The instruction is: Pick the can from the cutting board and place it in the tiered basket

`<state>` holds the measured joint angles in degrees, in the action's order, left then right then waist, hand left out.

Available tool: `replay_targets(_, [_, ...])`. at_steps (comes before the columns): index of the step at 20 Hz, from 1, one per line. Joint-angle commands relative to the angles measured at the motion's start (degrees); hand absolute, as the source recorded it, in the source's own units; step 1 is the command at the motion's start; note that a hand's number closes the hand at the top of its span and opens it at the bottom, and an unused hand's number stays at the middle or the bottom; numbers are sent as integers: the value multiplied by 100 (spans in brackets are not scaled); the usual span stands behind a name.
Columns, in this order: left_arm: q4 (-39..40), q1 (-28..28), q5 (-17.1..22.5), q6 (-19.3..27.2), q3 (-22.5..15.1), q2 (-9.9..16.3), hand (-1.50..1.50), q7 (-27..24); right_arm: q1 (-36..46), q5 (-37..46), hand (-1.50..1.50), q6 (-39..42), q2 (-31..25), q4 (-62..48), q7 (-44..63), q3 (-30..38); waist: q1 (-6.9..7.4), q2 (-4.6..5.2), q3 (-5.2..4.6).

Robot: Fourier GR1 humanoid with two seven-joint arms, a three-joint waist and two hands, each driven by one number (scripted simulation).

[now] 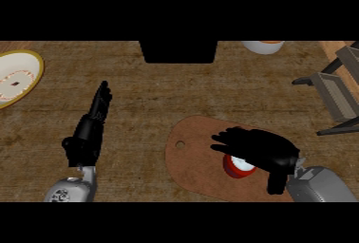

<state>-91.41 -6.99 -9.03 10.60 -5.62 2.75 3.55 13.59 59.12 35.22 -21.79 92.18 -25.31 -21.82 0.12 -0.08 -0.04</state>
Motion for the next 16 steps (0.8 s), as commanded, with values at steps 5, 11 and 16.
replay_targets(5, [352,-71,181,-222,281,80,0,-389,42,363,150,-928,465,-829,-383,38,16,14,4])
replay_targets(11, [-62,-121,-99,-31,29,-91,0,306,-73,701,150,-1883,423,-666,-870,122,13,7,5])
replay_targets(16, [106,102,-111,104,148,-108,0,43,-540,1005,150,-979,-109,-5,739,913,-260,-61,-14])
